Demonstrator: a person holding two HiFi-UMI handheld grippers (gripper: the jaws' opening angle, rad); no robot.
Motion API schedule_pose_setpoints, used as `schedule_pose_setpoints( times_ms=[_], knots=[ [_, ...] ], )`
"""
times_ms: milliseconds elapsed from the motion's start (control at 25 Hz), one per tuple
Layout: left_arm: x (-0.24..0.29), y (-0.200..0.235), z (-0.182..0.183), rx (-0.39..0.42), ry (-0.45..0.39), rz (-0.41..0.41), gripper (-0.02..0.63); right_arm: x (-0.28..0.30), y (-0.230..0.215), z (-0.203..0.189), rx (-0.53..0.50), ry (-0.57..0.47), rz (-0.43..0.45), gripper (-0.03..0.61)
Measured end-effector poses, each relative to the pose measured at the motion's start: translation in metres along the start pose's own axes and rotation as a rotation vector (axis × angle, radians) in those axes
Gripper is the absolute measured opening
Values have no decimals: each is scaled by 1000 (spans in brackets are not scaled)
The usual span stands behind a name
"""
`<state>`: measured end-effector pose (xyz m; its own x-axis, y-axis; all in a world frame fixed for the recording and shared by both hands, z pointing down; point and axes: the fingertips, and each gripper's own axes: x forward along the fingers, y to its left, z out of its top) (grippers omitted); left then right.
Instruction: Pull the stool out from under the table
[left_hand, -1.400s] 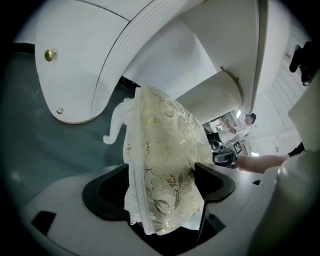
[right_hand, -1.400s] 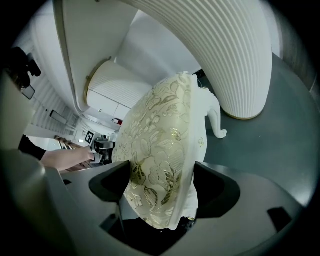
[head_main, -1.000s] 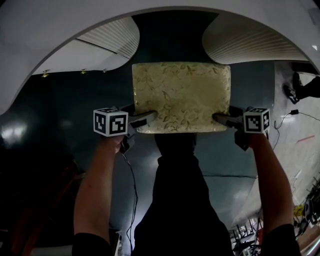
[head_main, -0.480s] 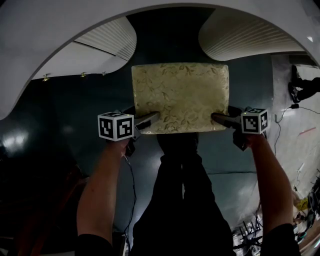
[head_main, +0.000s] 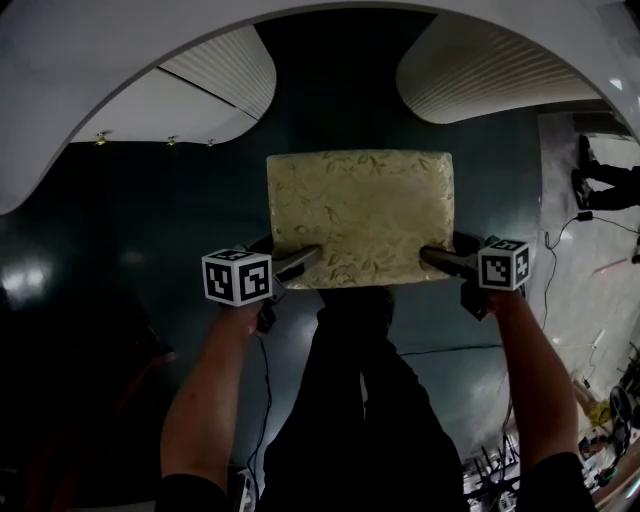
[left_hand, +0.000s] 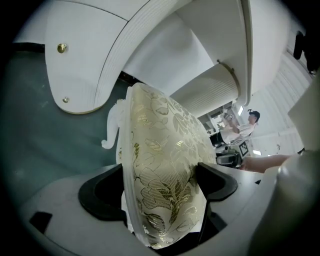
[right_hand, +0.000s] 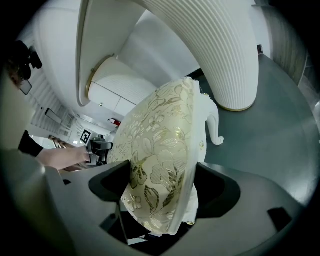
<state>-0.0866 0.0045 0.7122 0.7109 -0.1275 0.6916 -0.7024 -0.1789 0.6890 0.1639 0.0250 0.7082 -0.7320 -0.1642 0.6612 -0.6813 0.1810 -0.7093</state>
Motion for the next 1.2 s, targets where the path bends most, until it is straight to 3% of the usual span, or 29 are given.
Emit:
schedule_pose_setpoints(
  times_ms=[480,760,1200],
  knots=[
    [-1,2,0,-7,-25,3,440,0,0,5,-31,-5,-2,341],
    [0,-2,1,1,50,12,440,-2,0,2,-25,48,-4,341],
    [1,1,3,17,78,15,443,-1,-2,0,13,77,-11,341]
  ],
)
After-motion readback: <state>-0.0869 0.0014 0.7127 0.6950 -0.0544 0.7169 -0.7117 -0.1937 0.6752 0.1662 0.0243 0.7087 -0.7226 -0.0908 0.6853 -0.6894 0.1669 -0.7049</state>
